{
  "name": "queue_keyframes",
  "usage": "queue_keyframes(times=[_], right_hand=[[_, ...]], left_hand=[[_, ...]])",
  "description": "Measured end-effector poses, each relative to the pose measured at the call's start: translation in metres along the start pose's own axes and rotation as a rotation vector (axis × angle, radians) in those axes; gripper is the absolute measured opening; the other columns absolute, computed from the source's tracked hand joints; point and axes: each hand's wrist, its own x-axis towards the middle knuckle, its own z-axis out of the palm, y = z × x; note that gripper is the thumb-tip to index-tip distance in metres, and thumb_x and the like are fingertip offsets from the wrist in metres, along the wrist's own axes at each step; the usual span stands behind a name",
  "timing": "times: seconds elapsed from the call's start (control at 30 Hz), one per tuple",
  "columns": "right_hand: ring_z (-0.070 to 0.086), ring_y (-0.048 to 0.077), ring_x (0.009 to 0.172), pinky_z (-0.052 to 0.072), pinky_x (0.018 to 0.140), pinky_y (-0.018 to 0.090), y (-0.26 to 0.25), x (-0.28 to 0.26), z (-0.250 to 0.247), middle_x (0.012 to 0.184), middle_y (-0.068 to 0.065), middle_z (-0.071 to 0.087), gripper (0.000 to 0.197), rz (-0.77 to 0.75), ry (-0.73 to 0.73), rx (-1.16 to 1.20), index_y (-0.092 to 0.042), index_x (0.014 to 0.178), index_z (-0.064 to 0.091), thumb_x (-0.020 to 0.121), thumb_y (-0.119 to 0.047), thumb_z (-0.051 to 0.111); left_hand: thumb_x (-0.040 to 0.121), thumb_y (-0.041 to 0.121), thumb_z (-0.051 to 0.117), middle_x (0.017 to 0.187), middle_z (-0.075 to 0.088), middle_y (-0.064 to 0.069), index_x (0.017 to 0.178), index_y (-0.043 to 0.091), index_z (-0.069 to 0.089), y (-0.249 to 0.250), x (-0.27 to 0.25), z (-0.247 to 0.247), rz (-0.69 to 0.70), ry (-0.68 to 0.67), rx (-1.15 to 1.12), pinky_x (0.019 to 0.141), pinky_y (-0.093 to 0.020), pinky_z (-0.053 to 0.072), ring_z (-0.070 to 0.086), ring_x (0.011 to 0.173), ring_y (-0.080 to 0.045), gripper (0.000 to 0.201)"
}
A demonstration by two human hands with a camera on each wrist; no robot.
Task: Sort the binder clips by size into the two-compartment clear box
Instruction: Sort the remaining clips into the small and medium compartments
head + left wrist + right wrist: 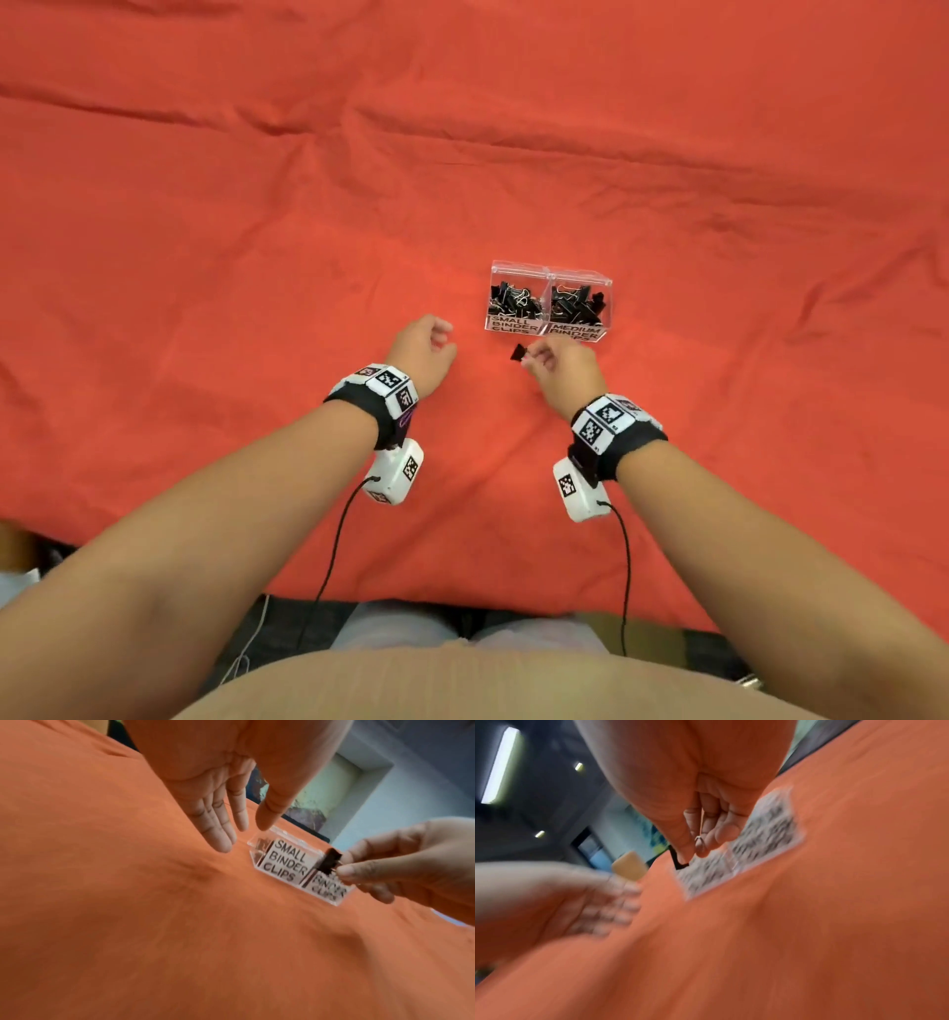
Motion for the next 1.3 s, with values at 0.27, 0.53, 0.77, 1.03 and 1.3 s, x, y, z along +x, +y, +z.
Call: queue_keyframes(times=[0.27,0.53,0.77,1.03,1.3], right_hand=[[0.061,0.025,0.092,0.047,0.086,0.031,0.014,0.058,-0.068,0.100,0.013,0.063,0.019,0.015,0.170,-0.143,-0.006,0.099,0.071,0.090,-0.010,0.055],[0.054,0.028,0.110,0.044,0.097,0.032,0.016,0.083,-0.051,0.115,0.014,0.061,0.022,-0.111,-0.077,-0.353,-0.010,0.099,0.073,0.089,-0.007,0.054],[0.055,0.027,0.104,0.041,0.093,0.032,0.042,0.086,-0.091,0.100,0.010,0.056,0.020,0.095,0.164,-0.075,-0.012,0.102,0.068,0.088,-0.023,0.059],[0.061,0.031,0.104,0.050,0.094,0.046,0.058,0.108,-0.075,0.116,0.015,0.065,0.039,0.433,-0.073,0.455,-0.013,0.097,0.058,0.097,-0.044,0.034],[0.059,0.015,0.090,0.052,0.080,0.030,0.041,0.101,-0.098,0.103,-0.006,0.070,0.035,0.267,0.091,0.571,-0.019,0.126,0.052,0.099,-0.033,0.035]], left_hand=[[0.097,0.016,0.046,0.129,0.057,-0.008,0.133,0.011,0.049,0.057,0.054,0.014,-0.021,-0.022,-0.022,0.082,-0.022,0.040,0.058,0.108,-0.023,0.036],[0.094,0.006,0.039,0.079,0.058,-0.003,0.126,0.017,0.052,0.061,0.074,0.022,-0.104,-0.069,-0.003,0.047,-0.024,0.040,0.050,0.055,-0.017,0.037],[0.091,0.007,0.043,0.073,0.056,0.001,0.122,0.012,0.054,0.062,0.086,0.022,-0.164,-0.084,-0.090,0.056,-0.028,0.043,0.051,0.057,-0.019,0.033],[0.096,0.021,0.044,0.130,0.057,-0.012,0.132,0.007,0.051,0.084,0.094,0.021,-0.222,-0.072,-0.236,0.098,-0.035,0.046,0.058,0.110,-0.028,0.039],[0.099,0.030,0.039,0.101,0.067,0.004,0.118,0.014,0.055,0.094,0.090,0.008,-0.189,0.062,-0.475,0.067,-0.025,0.046,0.053,0.070,-0.007,0.029]])
